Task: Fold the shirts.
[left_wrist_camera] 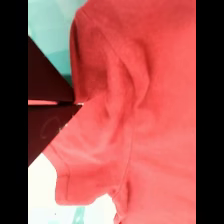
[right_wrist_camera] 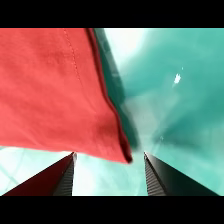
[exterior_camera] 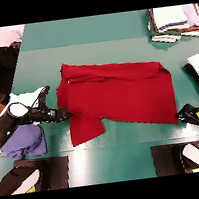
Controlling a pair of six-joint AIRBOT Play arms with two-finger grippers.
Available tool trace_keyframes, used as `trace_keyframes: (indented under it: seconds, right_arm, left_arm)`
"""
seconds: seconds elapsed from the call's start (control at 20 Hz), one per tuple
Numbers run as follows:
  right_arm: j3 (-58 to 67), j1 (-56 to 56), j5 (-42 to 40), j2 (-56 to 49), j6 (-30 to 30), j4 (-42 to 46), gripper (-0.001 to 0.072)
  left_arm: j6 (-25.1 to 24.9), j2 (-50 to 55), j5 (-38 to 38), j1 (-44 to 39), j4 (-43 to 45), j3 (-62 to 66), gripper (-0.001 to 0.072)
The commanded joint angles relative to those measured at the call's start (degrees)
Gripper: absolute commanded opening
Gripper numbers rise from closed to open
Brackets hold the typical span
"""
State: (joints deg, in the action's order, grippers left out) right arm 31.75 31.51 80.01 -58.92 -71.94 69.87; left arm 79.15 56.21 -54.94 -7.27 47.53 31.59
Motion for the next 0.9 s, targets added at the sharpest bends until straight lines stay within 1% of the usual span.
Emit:
trace_keyframes:
  seconds: [0.0,0.2,0.25,0.3,0.35,0.4,0.5,0.6,0.75,0.85]
  right_arm:
    - [-2.21,-2.05,-4.07,0.2,0.0,-1.36,0.0447]
    - [-2.21,-5.84,-4.61,0.2,-0.02,-1.29,0.0417]
    - [-2.19,-6.58,-4.39,0.2,0.02,-1.29,0.0242]
    - [-2.19,-7.23,-4.26,0.2,0.04,-1.14,0.0122]
    - [-2.16,-7.69,-3.67,0.22,0.04,-1.11,0.0024]
    - [-1.86,-8.13,-2.51,0.22,0.11,-0.61,0.0023]
    - [0.63,-8.83,1.51,0.52,0.04,3.34,0.0022]
    - [4.2,-9.01,5.79,3.13,-0.07,8.22,0.0022]
    - [8.76,-8.9,11.76,9.18,-1.29,13.9,0.0022]
    - [9.97,-8.92,13.55,13.73,-1.62,13.92,0.0022]
  left_arm:
    - [-1.4,-0.04,-0.02,-0.02,0.0,0.07,0.0025]
    - [-1.6,-0.04,-0.13,-0.02,0.02,0.09,0.0025]
    - [-1.62,-0.04,-0.37,0.0,0.02,0.09,0.0025]
    - [-1.68,-0.04,-1.11,-0.02,0.11,0.09,0.0025]
    - [-1.88,-0.04,-2.45,-0.02,0.46,0.09,0.0024]
    - [-2.08,-0.11,-4.96,-0.02,1.14,0.17,0.0024]
    - [-2.01,-0.66,-10.47,-0.02,2.99,0.37,0.0022]
    - [-0.24,-4.42,-14.6,-0.02,5.03,0.35,0.0022]
    - [4.63,-13.49,-21.24,-0.02,6.05,0.37,0.0023]
    - [9.68,-19.5,-27.63,-0.02,3.87,0.37,0.0024]
